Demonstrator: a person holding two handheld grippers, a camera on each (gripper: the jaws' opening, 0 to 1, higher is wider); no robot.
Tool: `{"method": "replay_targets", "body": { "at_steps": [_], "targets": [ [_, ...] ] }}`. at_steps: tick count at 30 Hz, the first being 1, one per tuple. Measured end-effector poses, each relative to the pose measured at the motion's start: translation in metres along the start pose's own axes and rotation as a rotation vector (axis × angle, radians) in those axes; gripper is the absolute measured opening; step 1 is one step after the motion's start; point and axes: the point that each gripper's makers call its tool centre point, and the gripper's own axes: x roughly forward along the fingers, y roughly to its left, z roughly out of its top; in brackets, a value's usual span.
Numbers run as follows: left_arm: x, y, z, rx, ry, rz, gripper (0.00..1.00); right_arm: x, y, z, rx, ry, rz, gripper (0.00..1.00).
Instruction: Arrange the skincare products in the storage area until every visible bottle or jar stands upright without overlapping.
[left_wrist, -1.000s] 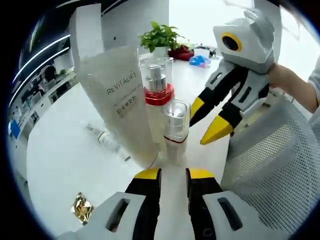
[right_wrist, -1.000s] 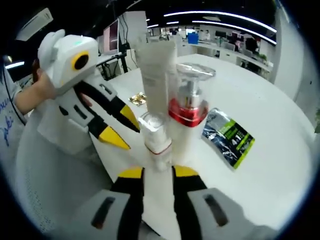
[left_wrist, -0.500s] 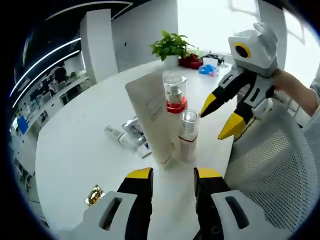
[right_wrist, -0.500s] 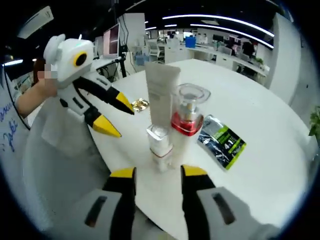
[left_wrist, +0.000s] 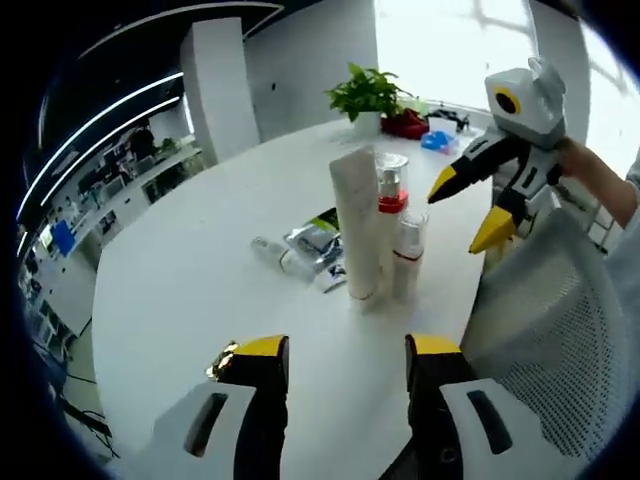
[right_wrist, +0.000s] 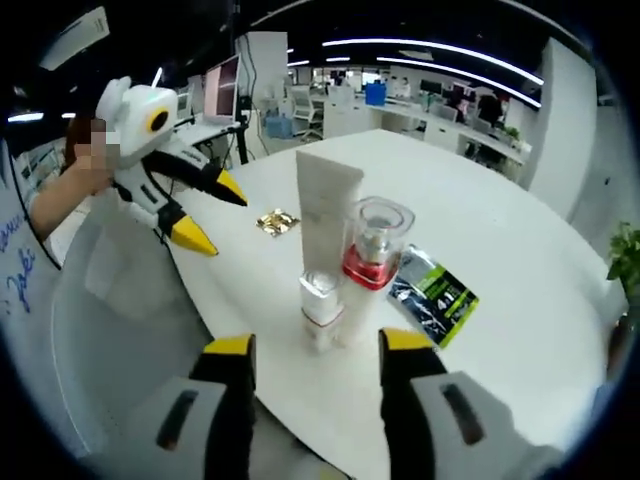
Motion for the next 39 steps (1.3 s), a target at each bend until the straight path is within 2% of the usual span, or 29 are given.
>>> {"method": "replay_targets", "body": {
  "at_steps": [14, 17, 19, 25, 31, 33, 39],
  "targets": [
    [-0.033, 0.017, -0.004, -0.046, -0.023, 0.065, 0.68, -0.009, 0.001, 0.005, 0.002, -0.026, -0.033, 0.74],
    [-0.037, 0.02, -0.008, -0.049, -0.013, 0.075, 0.76, -0.011, 0.0, 0.005, 0.001, -0.025, -0.04, 0.78],
    [-0.039, 0.022, -0.011, -0.044, -0.006, 0.085, 0.77, -0.012, 0.0, 0.005, 0.006, -0.027, -0.038, 0.81],
    [-0.044, 0.023, -0.018, -0.081, 0.013, 0.088, 0.89, -0.013, -0.003, 0.005, 0.0, -0.017, -0.046, 0.9],
    [-0.047, 0.022, -0.022, -0.077, 0.032, 0.087, 0.94, -0.014, -0.003, 0.005, -0.038, 0.002, -0.053, 0.98],
    [-0.047, 0.024, -0.022, -0.092, 0.029, 0.103, 0.97, -0.014, -0.002, 0.005, -0.038, 0.005, -0.047, 0.99],
    [-0.048, 0.025, -0.025, -0.09, 0.045, 0.097, 0.97, -0.012, -0.001, 0.007, -0.041, -0.002, -0.041, 1.0]
  ]
}}
